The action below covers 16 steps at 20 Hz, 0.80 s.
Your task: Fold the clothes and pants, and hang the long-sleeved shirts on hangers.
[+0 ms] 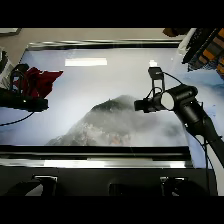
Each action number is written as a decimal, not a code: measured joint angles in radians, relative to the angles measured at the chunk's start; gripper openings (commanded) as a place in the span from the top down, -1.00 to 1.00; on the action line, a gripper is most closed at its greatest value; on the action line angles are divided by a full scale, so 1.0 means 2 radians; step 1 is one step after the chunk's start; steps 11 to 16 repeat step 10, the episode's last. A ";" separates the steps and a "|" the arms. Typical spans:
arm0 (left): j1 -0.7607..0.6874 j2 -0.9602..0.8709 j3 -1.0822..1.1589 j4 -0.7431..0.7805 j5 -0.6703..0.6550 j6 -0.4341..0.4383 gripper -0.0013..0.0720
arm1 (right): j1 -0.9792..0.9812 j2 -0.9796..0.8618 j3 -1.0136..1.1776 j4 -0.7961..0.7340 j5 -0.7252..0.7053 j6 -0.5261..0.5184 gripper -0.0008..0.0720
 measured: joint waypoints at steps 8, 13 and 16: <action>0.000 0.008 -0.011 0.006 0.003 0.005 0.88 | 0.016 0.000 0.000 0.006 0.003 -0.005 0.87; 0.000 0.008 -0.011 0.006 0.003 0.005 0.88 | 0.017 0.000 0.000 0.006 0.004 -0.005 0.87; 0.000 0.008 -0.011 0.006 0.003 0.005 0.88 | 0.017 0.000 0.000 0.006 0.004 -0.005 0.87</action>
